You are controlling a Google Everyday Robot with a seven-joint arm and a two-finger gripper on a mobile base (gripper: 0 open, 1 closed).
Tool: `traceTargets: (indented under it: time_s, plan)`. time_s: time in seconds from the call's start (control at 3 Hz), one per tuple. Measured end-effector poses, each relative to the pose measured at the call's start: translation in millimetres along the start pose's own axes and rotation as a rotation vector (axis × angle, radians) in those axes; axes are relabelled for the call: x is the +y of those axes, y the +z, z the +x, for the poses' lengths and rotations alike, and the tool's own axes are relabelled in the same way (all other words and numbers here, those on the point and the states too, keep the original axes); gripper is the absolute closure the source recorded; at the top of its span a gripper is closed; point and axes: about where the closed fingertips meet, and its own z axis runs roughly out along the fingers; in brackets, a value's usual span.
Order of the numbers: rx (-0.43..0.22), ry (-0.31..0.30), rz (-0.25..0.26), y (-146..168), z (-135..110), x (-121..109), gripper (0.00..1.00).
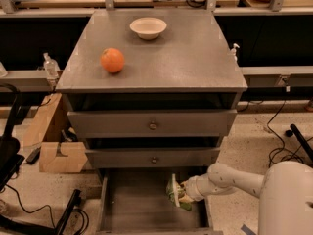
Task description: Place green jalapeno chip bag into bottom drawer
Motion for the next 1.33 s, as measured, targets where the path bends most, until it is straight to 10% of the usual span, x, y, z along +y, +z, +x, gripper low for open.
traceTargets:
  time_s: [1.33]
  plan:
    - [-0.006,0.002,-0.013,7.1,-1.9,5.7,0.0]
